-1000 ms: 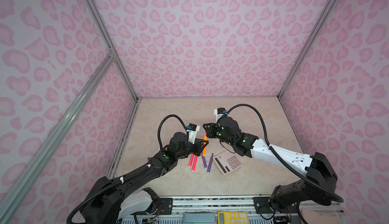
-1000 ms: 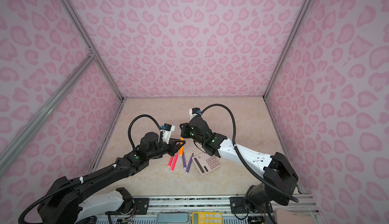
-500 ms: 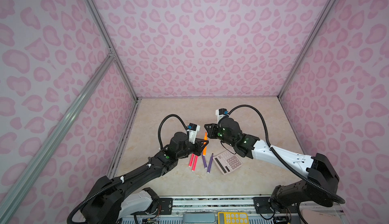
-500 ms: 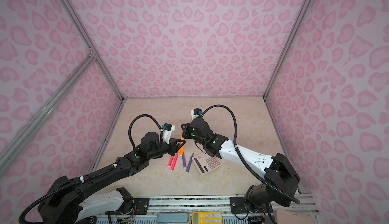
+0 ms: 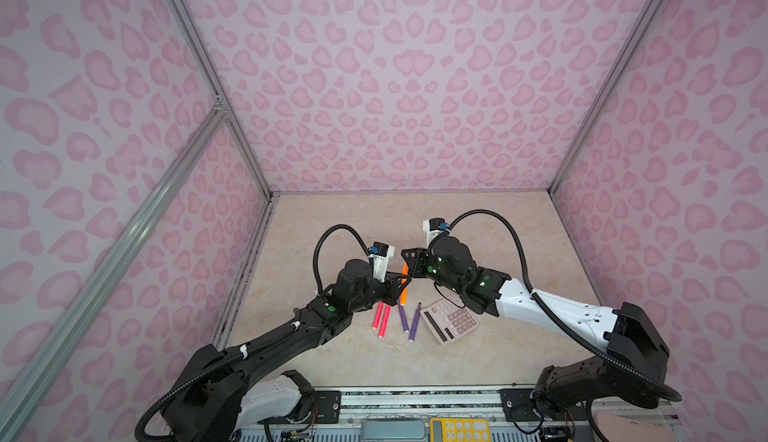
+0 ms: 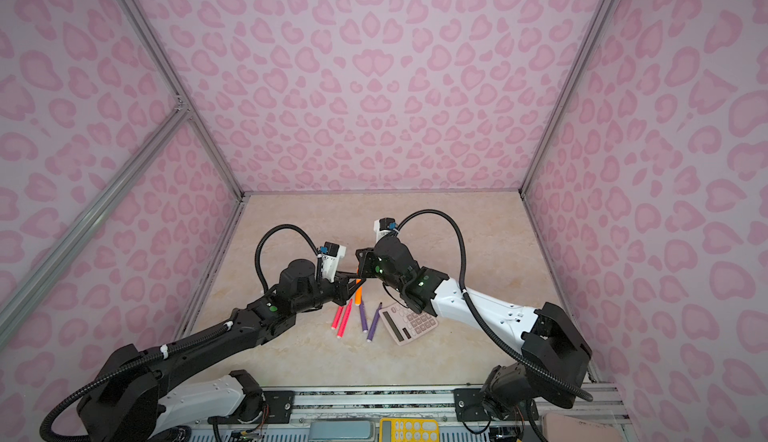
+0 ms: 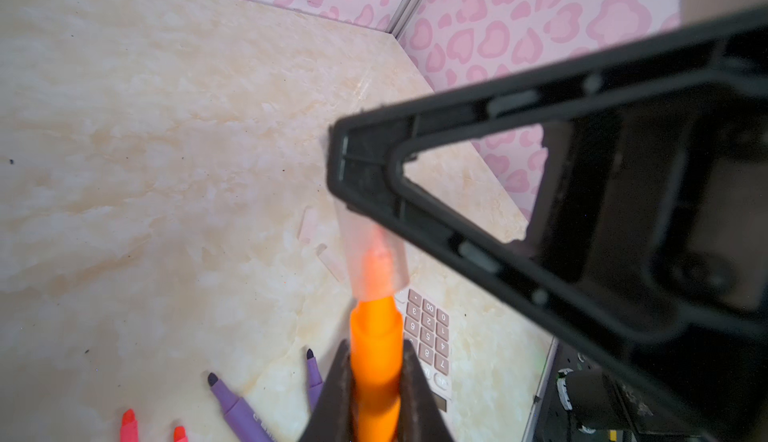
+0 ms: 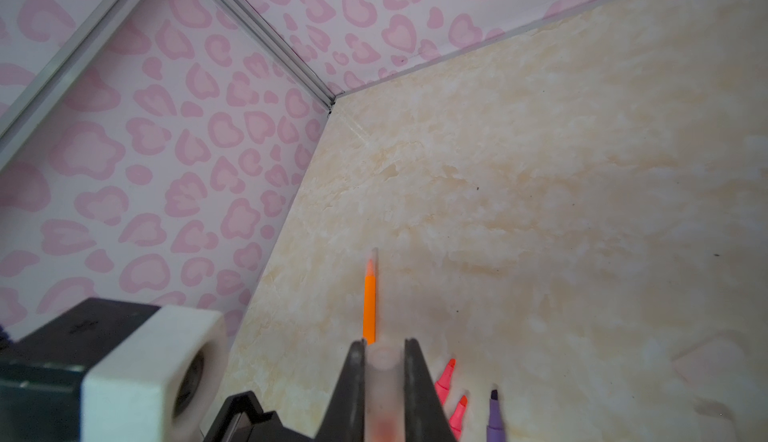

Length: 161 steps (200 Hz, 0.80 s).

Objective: Insert the pens into the pen caps
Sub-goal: 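Push the pink cap onto the marker tip with the right gripper while the left holds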

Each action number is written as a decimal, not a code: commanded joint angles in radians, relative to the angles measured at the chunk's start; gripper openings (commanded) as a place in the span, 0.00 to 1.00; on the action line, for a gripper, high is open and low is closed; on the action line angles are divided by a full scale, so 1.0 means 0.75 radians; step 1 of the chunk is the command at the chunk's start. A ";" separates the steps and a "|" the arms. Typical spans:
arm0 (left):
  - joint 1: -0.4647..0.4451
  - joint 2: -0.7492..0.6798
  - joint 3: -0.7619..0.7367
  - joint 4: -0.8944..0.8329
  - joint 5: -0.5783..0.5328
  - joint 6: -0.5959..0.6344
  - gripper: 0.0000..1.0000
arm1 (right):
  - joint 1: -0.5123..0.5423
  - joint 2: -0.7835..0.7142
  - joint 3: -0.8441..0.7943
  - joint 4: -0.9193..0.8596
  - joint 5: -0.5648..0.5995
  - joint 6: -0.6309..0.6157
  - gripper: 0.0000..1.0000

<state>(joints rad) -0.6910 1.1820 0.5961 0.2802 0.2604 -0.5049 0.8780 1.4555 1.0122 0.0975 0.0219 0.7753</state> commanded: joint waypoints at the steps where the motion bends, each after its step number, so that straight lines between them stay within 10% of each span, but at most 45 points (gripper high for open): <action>1: 0.005 -0.025 -0.009 0.057 -0.014 -0.008 0.03 | 0.008 0.011 -0.023 0.060 -0.023 0.020 0.00; 161: 0.073 -0.174 -0.098 0.176 0.132 -0.049 0.04 | -0.079 -0.033 -0.317 0.557 -0.370 -0.020 0.00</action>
<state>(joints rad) -0.6376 1.0687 0.5255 0.2871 0.3519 -0.5549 0.8288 1.4330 0.8085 0.4816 -0.2115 0.7628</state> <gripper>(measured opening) 0.164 0.130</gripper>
